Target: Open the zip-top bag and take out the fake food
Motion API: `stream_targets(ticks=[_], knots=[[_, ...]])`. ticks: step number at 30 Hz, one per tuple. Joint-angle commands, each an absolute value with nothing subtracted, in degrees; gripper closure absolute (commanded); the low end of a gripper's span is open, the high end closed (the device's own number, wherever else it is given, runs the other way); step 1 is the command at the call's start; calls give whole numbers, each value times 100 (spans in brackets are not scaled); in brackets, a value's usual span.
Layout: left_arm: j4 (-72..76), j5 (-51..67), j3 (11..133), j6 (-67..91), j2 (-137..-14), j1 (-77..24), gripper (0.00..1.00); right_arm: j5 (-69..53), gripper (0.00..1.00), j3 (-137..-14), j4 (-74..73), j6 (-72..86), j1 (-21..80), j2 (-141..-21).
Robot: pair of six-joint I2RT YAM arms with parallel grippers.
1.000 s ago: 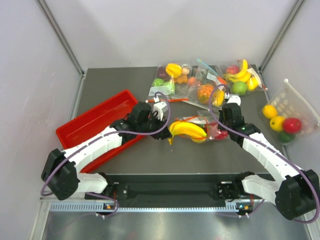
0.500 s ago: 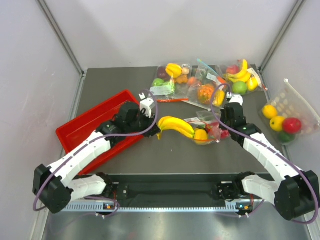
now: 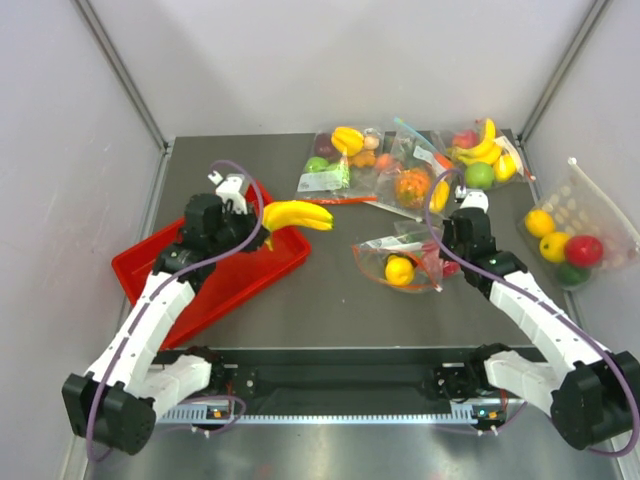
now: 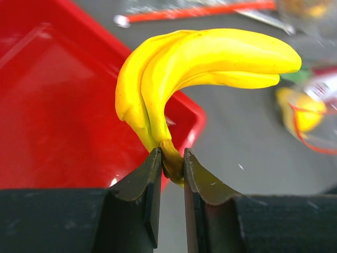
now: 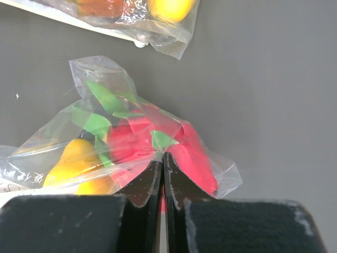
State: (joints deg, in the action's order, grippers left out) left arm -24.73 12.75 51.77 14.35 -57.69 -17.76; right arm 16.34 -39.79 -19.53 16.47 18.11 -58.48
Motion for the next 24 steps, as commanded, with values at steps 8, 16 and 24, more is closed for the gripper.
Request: stream_targets(ticks=[8, 16, 24], knots=[[-2856, -825, 5036, 1046, -5398, -897, 97, 1442, 100, -4025, -1696, 1538, 1714, -5686], [-3032, -1433, 5036, 1107, -5528, -896, 72, 1160, 100, -4069, -1556, 1547, 1705, -5818], [-2971, -1442, 5027, 985, -5423, -896, 1, 941, 100, -3929, -1486, 1573, 1714, -5775]])
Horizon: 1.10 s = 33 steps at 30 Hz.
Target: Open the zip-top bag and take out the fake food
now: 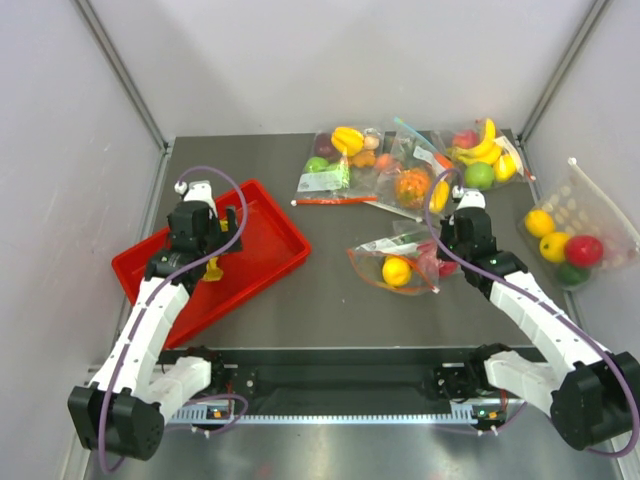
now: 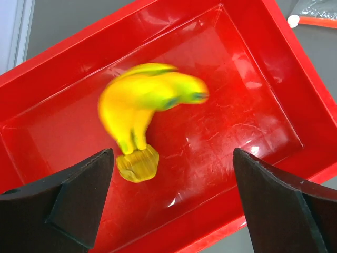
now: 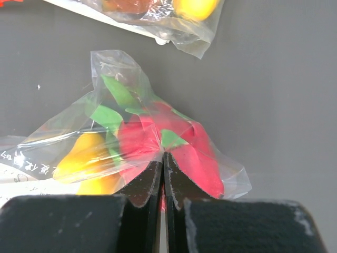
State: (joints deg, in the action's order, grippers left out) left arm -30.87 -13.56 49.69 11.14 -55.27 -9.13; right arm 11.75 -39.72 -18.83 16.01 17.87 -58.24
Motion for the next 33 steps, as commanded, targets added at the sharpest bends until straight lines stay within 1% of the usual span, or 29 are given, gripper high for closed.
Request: stream_targets(ticks=[1, 6, 9, 10, 12, 13, 15, 16, 18, 19, 21, 22, 25, 28, 33], knots=[[-2945, -1381, 5036, 941, -5405, -896, 1, 906, 100, -3903, -1477, 1599, 1705, -5757], [-2708, -872, 5019, 896, -5186, -958, 1, 677, 100, -3858, -1477, 1608, 1723, -5713], [-2584, -913, 5053, 879, -5106, -1440, 1, 546, 100, -3850, -1459, 1643, 1731, -5669], [-2593, -1219, 5097, 870, -5115, -1911, 2, 519, 100, -3850, -1468, 1678, 1723, -5660], [-2593, -1615, 5229, 835, -5229, -2519, 2, 440, 100, -3841, -1468, 1714, 1740, -5625], [-2541, -1922, 5256, 826, -5256, -3079, 2, 422, 100, -3832, -1468, 1749, 1749, -5616], [-2470, -2056, 5326, 905, -5379, -3531, 2, 370, 100, -3823, -1476, 1767, 1758, -5572], [-2339, -1952, 5352, 931, -5405, -3881, 2, 369, 100, -3823, -1520, 1784, 1758, -5555], [-2093, -1715, 5344, 1045, -5502, -4226, 3, 369, 100, -3823, -1556, 1784, 1775, -5493], [-1961, -1636, 5326, 1098, -5537, -4628, 3, 369, 100, -3823, -1582, 1793, 1775, -5476], [-1461, -1617, 5256, 1213, -5730, -5113, 4, 404, 100, -3815, -1608, 1793, 1775, -5423], [-1294, -1617, 5256, 1239, -5852, -5542, 4, 413, 100, -3814, -1626, 1793, 1784, -5414], [-801, -1468, 5335, 1397, -6458, -6071, 4, 378, 100, -3832, -1635, 1828, 1784, -5423], [-291, -1204, 5414, 1502, -7169, -6248, 4, 325, 100, -3867, -1670, 1819, 1793, -5423], [237, -879, 5581, 1626, -7734, -6258, 4, 343, 100, -3876, -1784, 1811, 1810, -5318]])
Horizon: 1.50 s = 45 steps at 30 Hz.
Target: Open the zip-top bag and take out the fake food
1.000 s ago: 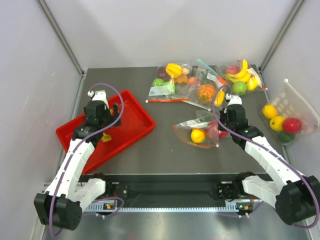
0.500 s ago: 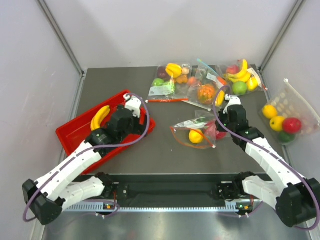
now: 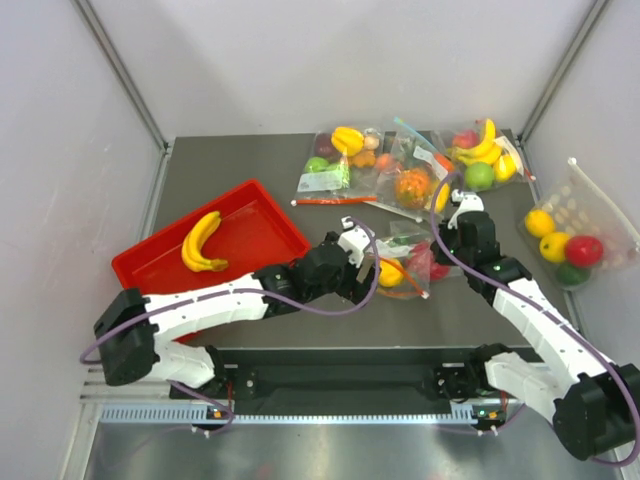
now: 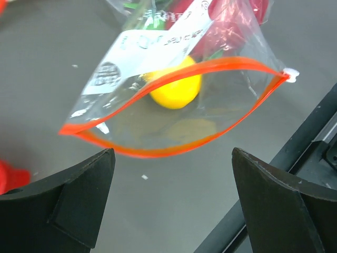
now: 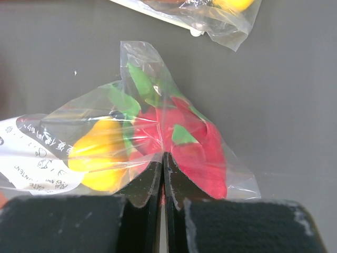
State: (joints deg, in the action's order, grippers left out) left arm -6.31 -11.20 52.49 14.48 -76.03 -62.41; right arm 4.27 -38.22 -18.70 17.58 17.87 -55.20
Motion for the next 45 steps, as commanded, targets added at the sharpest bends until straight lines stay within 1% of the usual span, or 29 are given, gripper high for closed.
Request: stream_targets(ticks=[1, 9, 13, 17, 30, 38, 45], knots=[[350, -774, 5607, 1652, -7804, -6258, 4, 343, 100, -3859, -1793, 1811, 1811, -5317], [940, -492, 5862, 1767, -8849, -6249, 3, 229, 100, -3823, -1846, 1819, 1828, -5239], [914, -703, 6134, 1767, -9377, -6249, 2, 220, 100, -3797, -1942, 1793, 1854, -5089], [1089, -1071, 6161, 1775, -9571, -6249, 1, 211, 100, -3797, -2100, 1767, 1854, -4957], [1037, -1415, 6495, 1661, -10151, -6188, 1, 70, 100, -3525, -2399, 1705, 1846, -4606], [1309, -1669, 6469, 1617, -10327, -6012, 1, 18, 100, -3516, -2470, 1679, 1854, -4544], [1503, -1442, 6513, 1617, -10537, -5862, 1, -114, 100, -3507, -2470, 1652, 1863, -4597]])
